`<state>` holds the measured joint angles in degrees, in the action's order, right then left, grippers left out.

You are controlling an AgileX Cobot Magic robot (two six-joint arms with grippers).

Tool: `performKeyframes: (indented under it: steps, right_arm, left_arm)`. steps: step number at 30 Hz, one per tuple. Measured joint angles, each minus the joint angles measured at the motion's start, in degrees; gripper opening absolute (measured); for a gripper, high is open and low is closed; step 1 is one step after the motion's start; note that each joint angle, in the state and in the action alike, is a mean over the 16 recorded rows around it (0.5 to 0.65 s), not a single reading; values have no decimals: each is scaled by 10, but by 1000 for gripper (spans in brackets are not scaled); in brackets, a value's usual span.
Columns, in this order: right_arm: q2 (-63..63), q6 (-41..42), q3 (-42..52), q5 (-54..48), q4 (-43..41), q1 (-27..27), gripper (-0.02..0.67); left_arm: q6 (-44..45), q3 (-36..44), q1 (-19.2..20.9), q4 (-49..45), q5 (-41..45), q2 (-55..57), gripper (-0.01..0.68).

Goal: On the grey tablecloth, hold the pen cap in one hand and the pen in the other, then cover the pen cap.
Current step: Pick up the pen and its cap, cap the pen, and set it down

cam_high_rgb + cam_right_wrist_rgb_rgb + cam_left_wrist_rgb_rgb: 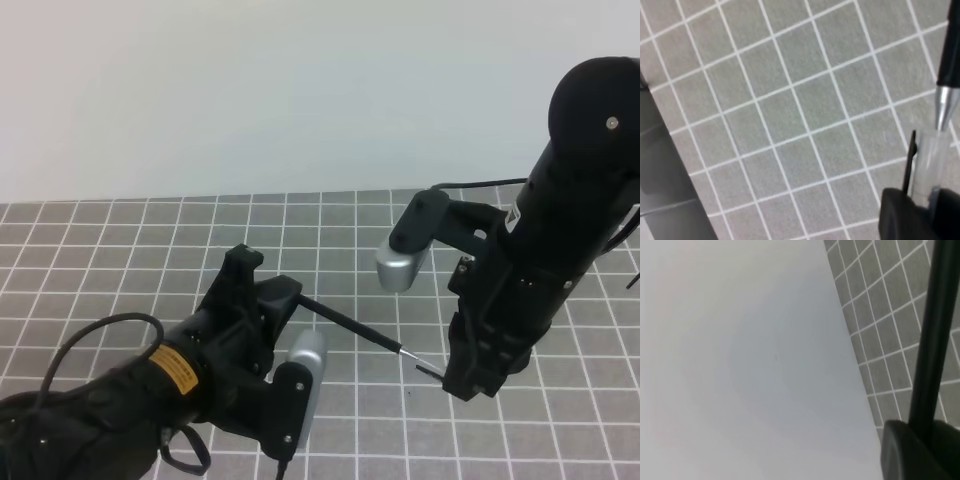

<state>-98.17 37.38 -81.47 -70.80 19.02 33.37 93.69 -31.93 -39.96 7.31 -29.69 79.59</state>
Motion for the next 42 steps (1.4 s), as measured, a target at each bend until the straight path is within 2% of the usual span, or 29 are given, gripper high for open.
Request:
performKeyframes:
  steps: [42]
  right_arm:
    - [0, -12, -7, 10, 2, 1, 91]
  left_arm:
    - [31, 1, -9, 38, -25, 0, 1]
